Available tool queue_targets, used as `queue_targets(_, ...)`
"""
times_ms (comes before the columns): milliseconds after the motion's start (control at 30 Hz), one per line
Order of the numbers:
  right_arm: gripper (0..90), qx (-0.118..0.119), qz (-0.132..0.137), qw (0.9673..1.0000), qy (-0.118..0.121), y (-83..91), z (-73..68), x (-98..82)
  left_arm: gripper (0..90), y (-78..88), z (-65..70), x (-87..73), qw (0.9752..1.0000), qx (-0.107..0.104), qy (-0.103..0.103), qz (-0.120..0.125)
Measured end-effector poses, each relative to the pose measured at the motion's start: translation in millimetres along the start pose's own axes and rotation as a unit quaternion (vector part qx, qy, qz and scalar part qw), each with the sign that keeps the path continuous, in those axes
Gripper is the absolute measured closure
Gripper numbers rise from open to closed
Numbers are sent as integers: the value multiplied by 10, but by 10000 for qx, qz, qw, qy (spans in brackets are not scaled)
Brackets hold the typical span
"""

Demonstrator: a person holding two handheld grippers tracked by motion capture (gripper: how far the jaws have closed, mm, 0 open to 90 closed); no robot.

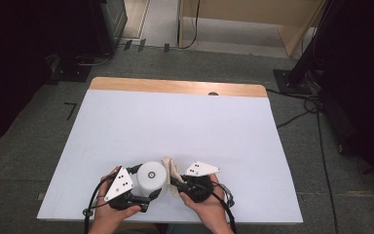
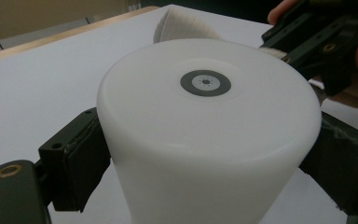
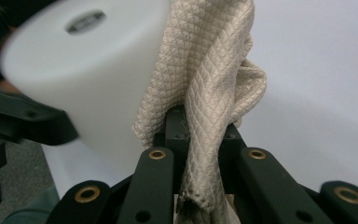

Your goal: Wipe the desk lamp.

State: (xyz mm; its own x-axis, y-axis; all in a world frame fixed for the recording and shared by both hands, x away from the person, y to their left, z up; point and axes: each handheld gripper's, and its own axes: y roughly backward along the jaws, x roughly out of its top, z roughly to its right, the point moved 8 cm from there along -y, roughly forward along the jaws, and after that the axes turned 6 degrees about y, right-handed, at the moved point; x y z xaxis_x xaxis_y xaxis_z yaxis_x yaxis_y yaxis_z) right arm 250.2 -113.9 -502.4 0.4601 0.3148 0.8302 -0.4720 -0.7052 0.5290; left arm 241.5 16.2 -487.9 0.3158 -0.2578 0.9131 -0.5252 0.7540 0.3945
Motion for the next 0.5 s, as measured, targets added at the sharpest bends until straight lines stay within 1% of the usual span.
queue_targets(133, 808, 9, -214, 9997, -123, -127, 54, -142, 82, -3, 0, -10, 10000, 15, 41, -5)
queue_targets(267, 808, 23, -431, 9988, -239, -211, 83, -260, 82, -6, 3, -18, 10000, 31, 47, -27)
queue_targets(400, 810, 57, -480, 9983, -328, -241, 92, -305, 82, -7, 1, -20, 10000, 35, 40, -35)
queue_targets(500, 811, 38, -444, 9986, -286, -221, 85, -278, 82, -8, 2, -20, 10000, 44, 39, -38)
